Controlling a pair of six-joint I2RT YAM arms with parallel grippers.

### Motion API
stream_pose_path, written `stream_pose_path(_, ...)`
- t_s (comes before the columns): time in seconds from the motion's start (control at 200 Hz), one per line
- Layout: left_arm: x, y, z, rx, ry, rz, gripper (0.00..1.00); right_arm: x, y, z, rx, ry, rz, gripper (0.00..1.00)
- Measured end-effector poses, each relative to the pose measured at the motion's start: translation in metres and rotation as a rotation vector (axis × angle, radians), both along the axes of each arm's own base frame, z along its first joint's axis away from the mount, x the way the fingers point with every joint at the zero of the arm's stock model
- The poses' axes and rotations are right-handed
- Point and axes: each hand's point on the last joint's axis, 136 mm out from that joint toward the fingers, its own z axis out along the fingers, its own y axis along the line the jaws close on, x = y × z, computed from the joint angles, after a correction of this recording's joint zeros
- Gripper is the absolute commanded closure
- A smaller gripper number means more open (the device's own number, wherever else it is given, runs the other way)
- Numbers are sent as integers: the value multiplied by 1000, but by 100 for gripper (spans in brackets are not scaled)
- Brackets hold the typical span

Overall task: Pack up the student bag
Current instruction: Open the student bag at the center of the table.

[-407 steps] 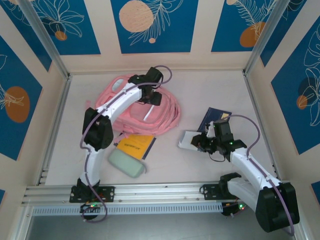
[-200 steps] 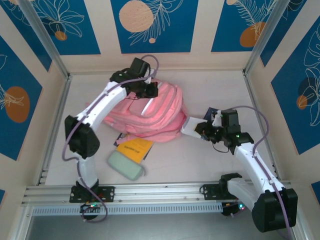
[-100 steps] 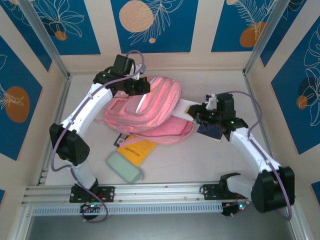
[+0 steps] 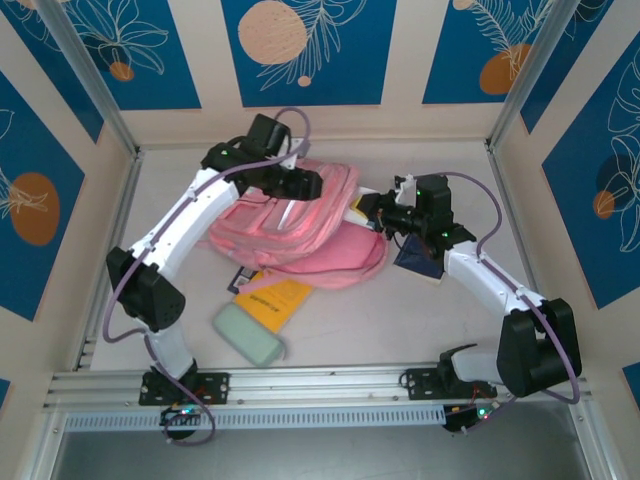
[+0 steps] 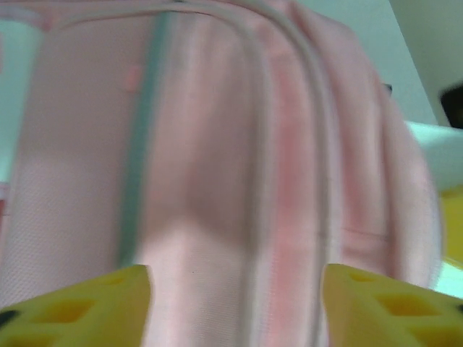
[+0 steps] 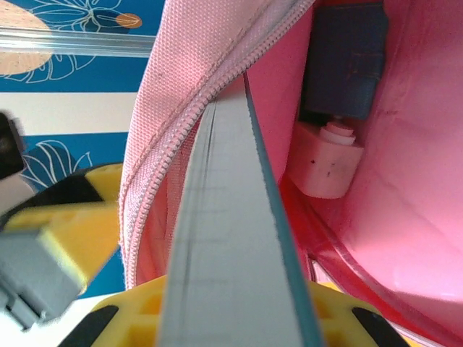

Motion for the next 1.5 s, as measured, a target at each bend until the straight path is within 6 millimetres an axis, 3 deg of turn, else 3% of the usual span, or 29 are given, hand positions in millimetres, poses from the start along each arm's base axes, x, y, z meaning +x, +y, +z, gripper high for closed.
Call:
stream_pose_path(0.125,-30,-31,24,30,-89,-101,18,-1,4,5,11,-16,8,97)
stream_pose_path(0.205,-39,-36,27,52,-111,-128,18,-2,7,8,19,-24,14,98)
stream_pose_path(0.375,-32,-27,19,118,-121,-102,23,-3,11,12,31,-37,23,98)
stream_pose_path(0.625,-16,-32,-6,186,-106,-87,25,-4,13,12,32,-35,26,98)
stream_pose_path(0.85,-16,-32,-6,186,-113,-86,24,-7,18,12,30,-36,36,98)
stream_pose_path(0.95,-14,-31,-6,199,-120,-78,38,-9,22,12,29,-37,41,99)
stream_pose_path(1.065,-10,-29,-12,222,-123,-70,70,-10,25,12,25,-38,42,99)
stream_pose_path(1.17,-6,-28,-16,236,-123,-51,89,-9,23,9,17,-31,30,99)
stream_pose_path(1.36,-2,-20,-11,239,-140,-14,100,-16,22,1,-57,-44,21,98)
stream_pose_path(1.5,7,4,13,229,-194,63,100,-24,22,-4,-120,-69,22,98)
